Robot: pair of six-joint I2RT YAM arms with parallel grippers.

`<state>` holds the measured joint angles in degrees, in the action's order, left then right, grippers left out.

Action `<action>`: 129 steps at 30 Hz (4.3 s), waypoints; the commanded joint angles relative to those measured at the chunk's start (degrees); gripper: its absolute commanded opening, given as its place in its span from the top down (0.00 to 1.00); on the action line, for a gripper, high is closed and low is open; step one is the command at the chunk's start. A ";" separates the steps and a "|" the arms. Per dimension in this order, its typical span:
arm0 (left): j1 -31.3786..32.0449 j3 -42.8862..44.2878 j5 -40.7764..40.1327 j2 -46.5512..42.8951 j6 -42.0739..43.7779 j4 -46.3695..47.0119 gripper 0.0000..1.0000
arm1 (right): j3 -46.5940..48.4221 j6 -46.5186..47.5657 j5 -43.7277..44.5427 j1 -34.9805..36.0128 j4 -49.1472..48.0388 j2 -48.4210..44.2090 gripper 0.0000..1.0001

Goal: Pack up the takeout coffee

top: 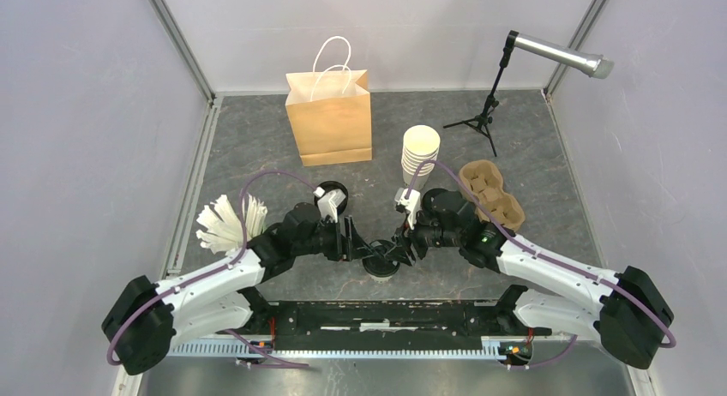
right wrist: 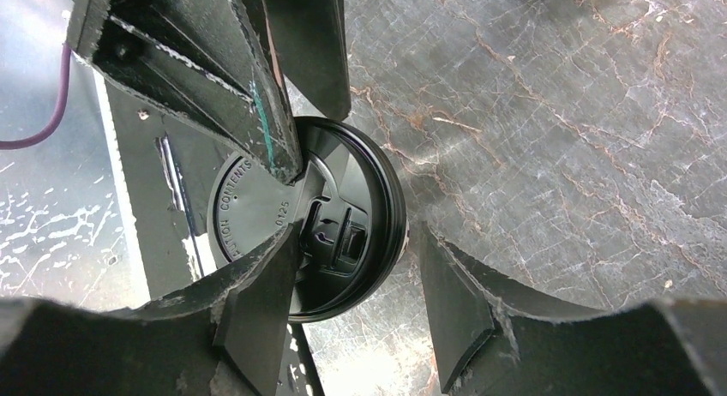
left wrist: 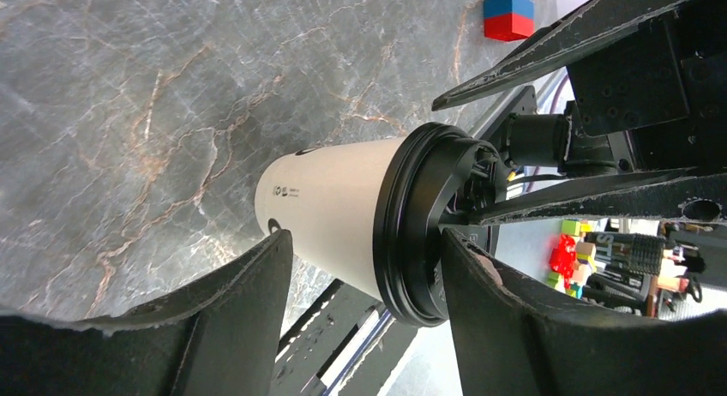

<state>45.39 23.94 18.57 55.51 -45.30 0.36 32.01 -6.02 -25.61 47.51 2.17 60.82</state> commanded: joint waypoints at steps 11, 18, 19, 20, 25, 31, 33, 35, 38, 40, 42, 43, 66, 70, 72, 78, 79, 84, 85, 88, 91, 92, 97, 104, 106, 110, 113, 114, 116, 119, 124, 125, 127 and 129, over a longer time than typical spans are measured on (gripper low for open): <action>0.36 -1.00 -3.36 4.52 0.27 -1.40 0.42 | 2.70 -0.86 2.38 0.00 3.94 -0.20 0.39; 0.84 -1.03 -3.89 4.60 0.80 -1.33 0.45 | 7.00 -1.51 3.94 -0.09 7.37 -4.32 0.39; 0.93 -1.06 -3.91 4.59 0.83 -1.33 0.45 | 7.01 -2.12 3.53 0.00 7.04 -4.90 0.41; 0.93 -1.09 -3.97 4.67 0.91 -1.33 0.45 | 6.93 -2.48 2.62 -0.04 6.68 -5.43 0.42; 1.11 -1.18 -4.07 4.90 1.01 -0.85 0.46 | 5.12 -4.33 -3.62 -0.03 2.42 -6.04 0.53; 1.28 -1.18 -4.23 5.70 1.13 -0.58 0.47 | 2.91 -5.46 -5.37 -0.09 -1.71 -4.29 0.64; 1.37 -1.39 -4.38 5.91 1.35 -0.54 0.48 | 2.41 -5.66 -4.92 -0.05 -3.93 -3.35 0.66; 1.37 -1.85 -4.38 6.08 1.48 -0.54 0.48 | 1.63 -6.27 -4.54 -0.03 -5.79 -2.13 0.67; 1.37 -2.32 -4.76 6.65 2.09 -0.54 0.49 | 0.34 -6.62 -3.89 -0.13 -7.09 -0.20 0.68; 1.37 -2.16 -4.75 7.31 2.36 -0.54 0.49 | -0.80 -6.86 -2.48 -0.26 -7.81 0.55 0.69; 1.37 -2.13 -4.77 7.98 2.24 -0.56 0.49 | -2.52 -7.04 -0.78 -0.48 -8.65 0.95 0.69; 1.37 -2.15 -4.97 8.28 2.02 0.94 0.49 | -3.28 -6.93 0.54 -0.57 -8.76 1.01 0.70; 2.87 -6.15 -8.11 10.97 -1.42 4.14 0.56 | -16.75 -11.95 1.69 -2.68 -16.57 -2.45 0.68; 2.86 -7.62 -3.74 8.17 0.12 10.32 0.55 | -11.26 -12.29 -1.37 -2.68 -13.22 -7.23 0.64; 2.87 -8.16 -2.21 7.84 2.22 12.42 0.55 | -7.84 -11.05 -1.49 -2.68 -10.54 -9.57 0.62; 2.82 -7.79 0.04 10.18 6.70 15.42 0.55 | -0.47 -4.99 1.70 -3.82 -2.68 -9.87 0.56; 2.86 -7.77 0.32 10.58 7.16 16.13 0.55 | 0.02 -4.12 1.36 -4.35 -2.27 -8.96 0.56; 2.87 -6.99 0.92 11.88 9.64 16.87 0.54 | 1.80 -2.23 -5.38 -7.03 -2.32 -4.20 0.57; 2.87 -6.89 0.95 12.12 9.88 16.87 0.54 | 2.19 -1.70 -6.62 -7.43 -2.32 -3.38 0.57; 2.87 -6.72 0.95 12.87 10.56 16.91 0.54 | 2.04 -1.14 -9.18 -8.59 -2.29 -1.18 0.59; 2.87 -6.55 0.77 13.77 10.74 17.04 0.54 | 0.45 -2.22 -11.53 -9.53 -4.93 -0.03 0.62; 2.87 -6.56 0.77 14.04 10.73 17.16 0.54 | -0.06 -2.70 -11.94 -9.79 -5.52 0.30 0.63; 2.86 -6.85 0.68 14.54 10.64 17.43 0.54 | -2.86 -2.61 -12.89 -10.71 -6.46 0.89 0.66; 2.87 -7.77 -2.42 15.07 10.54 16.25 0.55 | -11.87 -3.78 -11.40 -13.68 -9.89 0.56 0.73; 2.87 -8.73 -3.96 16.10 9.84 16.63 0.56 | -15.19 -5.67 -11.40 -14.10 -13.31 0.45 0.74; 3.28 -6.48 -6.31 19.43 9.67 13.03 0.58 | -19.10 -7.00 -10.11 -14.20 -15.79 1.20 0.74; 3.56 -6.45 -7.16 20.85 8.66 13.24 0.58 | -20.61 -7.32 -8.78 -14.26 -16.19 1.59 0.74; 3.65 -6.81 -7.53 20.89 8.40 13.28 0.58 | -21.24 -7.40 -8.23 -14.28 -16.41 1.38 0.74; 3.67 -7.62 -7.68 20.80 7.95 14.16 0.58 | -22.66 -7.98 -7.39 -14.28 -17.19 1.09 0.74; 4.03 -8.14 -7.76 21.19 7.27 14.93 0.58 | -23.81 -8.96 -8.04 -14.27 -18.81 1.10 0.74; 5.12 -8.83 -6.71 19.37 5.69 16.95 0.56 | -22.40 -10.79 -12.12 -14.31 -21.43 -1.81 0.73; 5.14 -9.14 -6.00 18.40 4.87 18.56 0.55 | -21.80 -10.99 -12.39 -14.29 -21.30 -2.56 0.72; 5.24 -9.51 -4.99 16.37 3.42 20.85 0.52 | -19.81 -10.98 -12.59 -14.28 -20.17 -3.91 0.70; 5.24 -9.09 -4.02 14.85 2.48 22.38 0.48 | -17.31 -10.08 -12.63 -14.24 -17.78 -4.72 0.67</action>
<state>49.98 18.37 16.01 69.91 -42.96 33.82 13.32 -18.00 -38.30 33.19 -30.22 56.12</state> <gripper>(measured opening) 0.488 0.305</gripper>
